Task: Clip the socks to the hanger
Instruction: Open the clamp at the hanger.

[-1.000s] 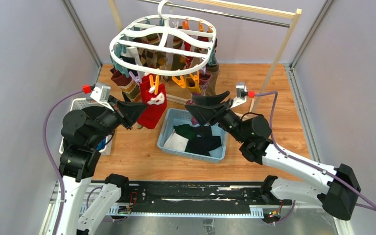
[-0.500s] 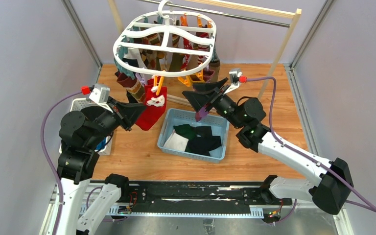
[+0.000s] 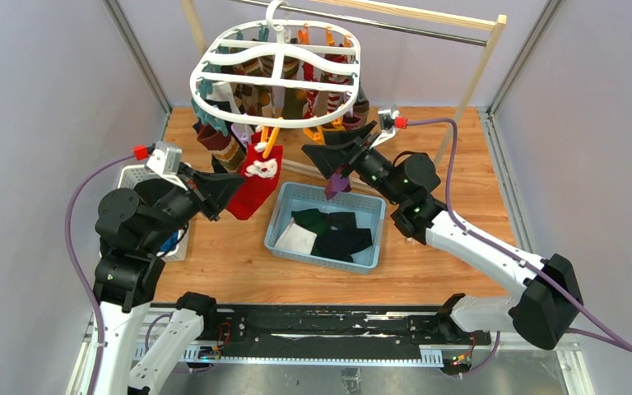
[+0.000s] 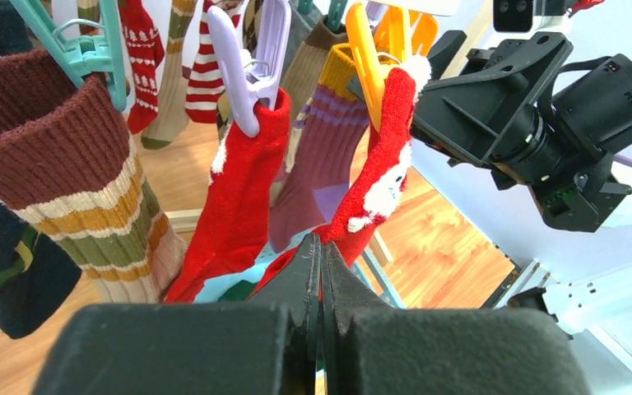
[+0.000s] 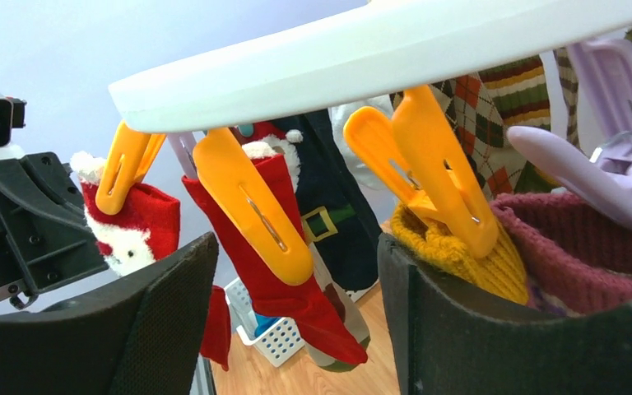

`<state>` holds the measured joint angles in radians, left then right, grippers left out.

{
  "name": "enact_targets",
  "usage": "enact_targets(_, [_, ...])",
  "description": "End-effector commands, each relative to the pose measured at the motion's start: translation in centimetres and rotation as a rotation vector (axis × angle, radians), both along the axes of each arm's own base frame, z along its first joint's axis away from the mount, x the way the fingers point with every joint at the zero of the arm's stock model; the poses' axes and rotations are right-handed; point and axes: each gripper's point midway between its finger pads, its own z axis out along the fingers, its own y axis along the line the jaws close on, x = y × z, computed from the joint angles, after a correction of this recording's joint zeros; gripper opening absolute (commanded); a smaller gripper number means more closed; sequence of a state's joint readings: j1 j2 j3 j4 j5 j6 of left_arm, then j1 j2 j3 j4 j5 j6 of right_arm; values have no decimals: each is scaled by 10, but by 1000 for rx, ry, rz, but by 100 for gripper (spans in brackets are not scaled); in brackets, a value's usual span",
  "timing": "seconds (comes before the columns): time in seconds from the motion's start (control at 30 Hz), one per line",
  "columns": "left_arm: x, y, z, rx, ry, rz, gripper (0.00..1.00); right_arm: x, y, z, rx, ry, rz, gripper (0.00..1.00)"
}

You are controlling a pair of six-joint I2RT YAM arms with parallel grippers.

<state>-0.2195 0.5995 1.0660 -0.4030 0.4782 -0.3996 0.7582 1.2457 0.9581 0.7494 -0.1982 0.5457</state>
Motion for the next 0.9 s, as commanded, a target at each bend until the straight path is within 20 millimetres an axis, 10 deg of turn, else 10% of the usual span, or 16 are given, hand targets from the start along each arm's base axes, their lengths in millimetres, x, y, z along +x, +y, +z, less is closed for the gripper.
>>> enact_targets(0.0, [-9,1,13,2,-46,-4,0,-10,-1,35,80,-86,55,67])
enact_targets(0.7, [-8,8,16,13,-50,39,1,-28,2,43,86,-107,129,1])
enact_targets(0.87, [-5,18,19,25,-47,101,53,-31,5,48,66,-121,114,0])
